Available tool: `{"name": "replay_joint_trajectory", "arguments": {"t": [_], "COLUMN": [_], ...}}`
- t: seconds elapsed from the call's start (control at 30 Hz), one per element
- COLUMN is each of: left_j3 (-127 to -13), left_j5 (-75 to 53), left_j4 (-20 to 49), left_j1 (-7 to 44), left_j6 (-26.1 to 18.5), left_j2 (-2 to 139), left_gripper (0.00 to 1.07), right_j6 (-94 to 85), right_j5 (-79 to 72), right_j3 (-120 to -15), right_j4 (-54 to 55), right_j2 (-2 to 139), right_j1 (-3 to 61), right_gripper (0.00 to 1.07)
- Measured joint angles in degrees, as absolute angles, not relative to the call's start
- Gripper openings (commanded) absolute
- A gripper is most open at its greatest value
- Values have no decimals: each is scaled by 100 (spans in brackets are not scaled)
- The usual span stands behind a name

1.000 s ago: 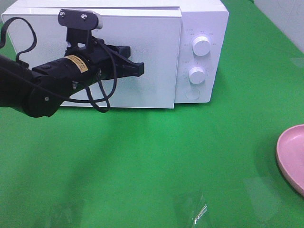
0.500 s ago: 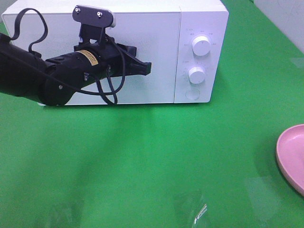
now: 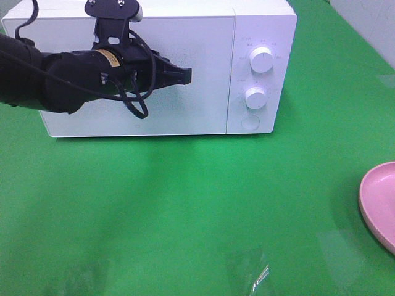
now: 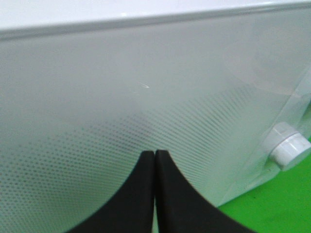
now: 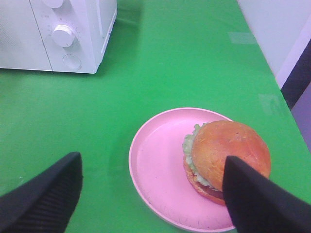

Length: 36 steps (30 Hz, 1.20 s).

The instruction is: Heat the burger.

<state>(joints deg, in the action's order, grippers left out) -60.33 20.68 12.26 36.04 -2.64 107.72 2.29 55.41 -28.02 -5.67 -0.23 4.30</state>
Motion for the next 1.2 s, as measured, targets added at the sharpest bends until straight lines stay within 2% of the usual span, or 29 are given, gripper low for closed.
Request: {"name": "replay_joint_trajectory", "arguments": {"t": [0.03, 0.07, 0.1, 0.13, 0.17, 0.2, 0.23, 0.27, 0.3, 0.4, 0.47, 0.53, 0.7, 0.77, 1.0, 1.13, 1.2], "left_j3": [-6039, -6039, -6039, -6039, -6039, -6039, -6039, -6039, -6039, -6039, -6039, -6039, -6039, -6039, -6050, -6068, -6073], "left_j5": [1868, 1868, 1473, 1473, 1054, 1054, 602, 602, 155, -355, -1438, -1914, -2636, -3655, -4710, -5031, -5466], "left_j4": [1232, 1232, 1232, 1232, 1232, 1232, 1243, 1243, 1266, 1283, 1346, 1392, 1467, 1490, 1432, 1358, 1289], "left_j1": [3650, 3650, 3747, 3747, 3833, 3833, 3919, 3919, 4011, 4091, 4200, 4223, 4223, 4223, 4217, 4108, 3615], "left_j6": [-264, -264, -264, -264, -264, -264, -264, -264, -258, -223, -80, 0, 0, 0, 0, 0, 0], "left_j2": [10726, 10726, 10663, 10663, 10640, 10640, 10617, 10617, 10594, 10583, 10583, 10583, 10577, 10479, 10055, 9763, 9339], "left_gripper": [16, 16, 36, 36, 65, 65, 95, 95, 101, 99, 99, 99, 99, 98, 98, 98, 98], "right_j6": [229, 229, 229, 229, 229, 229, 229, 229, 229, 229, 229, 229, 229, 229, 229, 229, 229], "right_j5": [5541, 5541, 5541, 5541, 5541, 5541, 5541, 5541, 5541, 5541, 5541, 5541, 5541, 5541, 5541, 5541, 5541], "right_j3": [-2802, -2802, -2802, -2802, -2802, -2802, -2802, -2802, -2802, -2802, -2802, -2802, -2802, -2802, -2802, -2802, -2802], "right_j4": [-567, -567, -567, -567, -567, -567, -567, -567, -567, -567, -567, -567, -567, -567, -567, -567, -567], "right_j2": [-23, -23, -23, -23, -23, -23, -23, -23, -23, -23, -23, -23, -23, -23, -23, -23, -23], "right_j1": [430, 430, 430, 430, 430, 430, 430, 430, 430, 430, 430, 430, 430, 430, 430, 430, 430], "right_gripper": [75, 75, 75, 75, 75, 75, 75, 75, 75, 75, 75, 75, 75, 75, 75, 75, 75]}}
